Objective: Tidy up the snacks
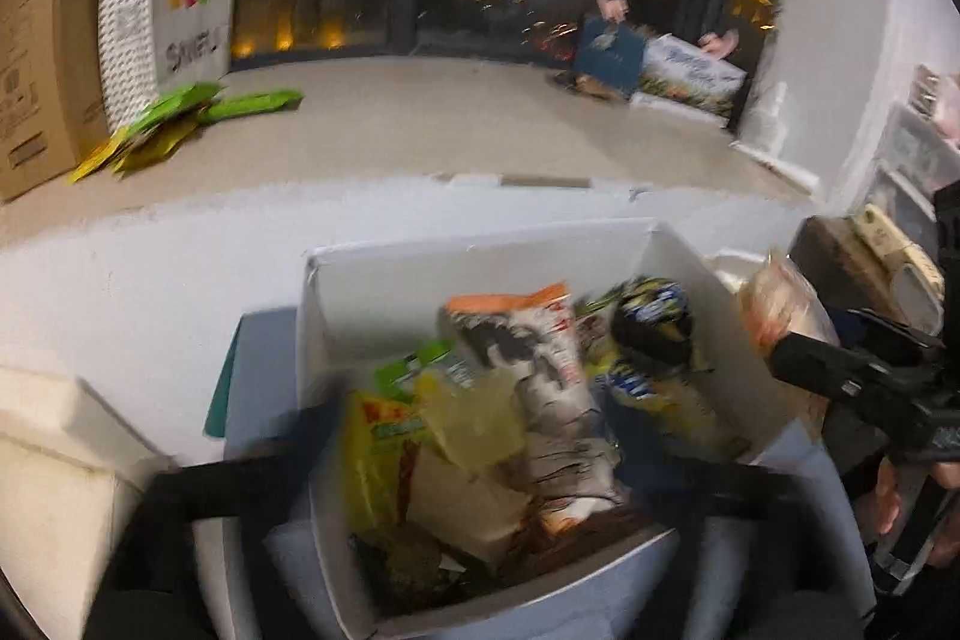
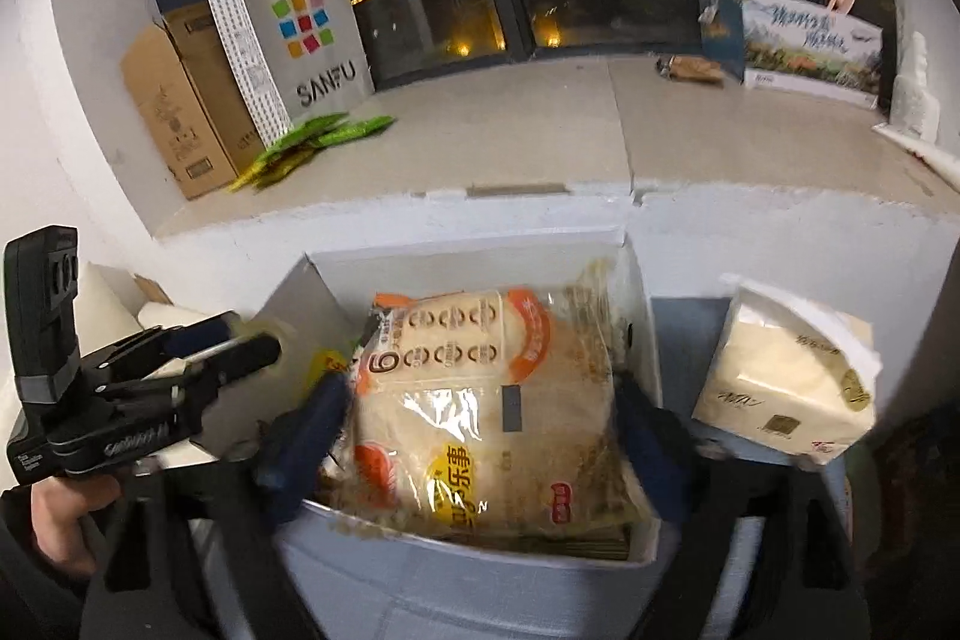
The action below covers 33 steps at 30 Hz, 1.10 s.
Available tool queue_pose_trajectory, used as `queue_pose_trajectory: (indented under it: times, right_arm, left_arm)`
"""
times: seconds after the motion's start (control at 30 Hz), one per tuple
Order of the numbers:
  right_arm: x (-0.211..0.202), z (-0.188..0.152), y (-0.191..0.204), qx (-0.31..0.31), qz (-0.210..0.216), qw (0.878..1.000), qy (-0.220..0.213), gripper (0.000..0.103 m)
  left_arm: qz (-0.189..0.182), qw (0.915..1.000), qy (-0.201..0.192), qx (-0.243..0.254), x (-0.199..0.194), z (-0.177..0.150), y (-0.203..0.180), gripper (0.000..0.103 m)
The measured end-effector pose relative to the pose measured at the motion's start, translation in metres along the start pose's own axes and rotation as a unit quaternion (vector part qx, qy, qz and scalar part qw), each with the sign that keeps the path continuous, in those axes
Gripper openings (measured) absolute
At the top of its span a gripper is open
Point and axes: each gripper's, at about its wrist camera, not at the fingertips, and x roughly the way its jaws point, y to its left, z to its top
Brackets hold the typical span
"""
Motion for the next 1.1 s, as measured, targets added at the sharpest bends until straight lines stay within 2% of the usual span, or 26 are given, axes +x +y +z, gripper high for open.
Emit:
queue_pose_trajectory:
  times: [0.13, 0.27, 0.47, 0.67, 0.73, 0.8, 0.87, 0.97, 1.1]
  right_arm:
    - [-0.006, -0.010, -0.003, -0.009, -0.010, 0.999, -0.035, 0.103]
    - [-0.010, -0.018, -0.007, 0.005, 0.002, 0.999, -0.033, 0.103]
    - [-0.040, -0.042, 0.010, -0.025, 0.003, 0.998, -0.052, 0.103]
    - [-0.095, -0.075, 0.037, -0.069, -0.044, 0.992, -0.097, 0.103]
    - [-0.112, -0.084, 0.042, -0.072, -0.041, 0.991, -0.101, 0.103]
    - [-0.129, -0.094, 0.045, -0.076, -0.018, 0.992, -0.101, 0.103]
    - [-0.144, -0.103, 0.047, -0.069, -0.008, 0.993, -0.099, 0.103]
    - [-0.161, -0.121, 0.051, -0.067, -0.018, 0.993, -0.094, 0.103]
    - [-0.180, -0.150, 0.056, -0.061, -0.017, 0.995, -0.082, 0.103]
  left_arm:
    - [-0.007, 0.9999, -0.005, -0.014, -0.004, -0.009, 0.004, 0.103]
    - [0.011, 0.9998, -0.015, -0.007, -0.018, -0.014, -0.002, 0.103]
    - [0.000, 0.9980, -0.063, 0.008, -0.071, -0.036, -0.020, 0.103]
    - [0.044, 0.9934, -0.104, 0.018, -0.134, -0.075, -0.050, 0.103]
    - [0.069, 0.9916, -0.107, 0.026, -0.149, -0.087, -0.063, 0.103]
    - [0.081, 0.9898, -0.112, 0.034, -0.164, -0.101, -0.075, 0.103]
    - [0.065, 0.9915, -0.109, 0.029, -0.178, -0.113, -0.082, 0.103]
    - [0.013, 0.9960, -0.086, 0.019, -0.196, -0.128, -0.091, 0.103]
    - [0.012, 0.9963, -0.082, 0.023, -0.213, -0.147, -0.105, 0.103]
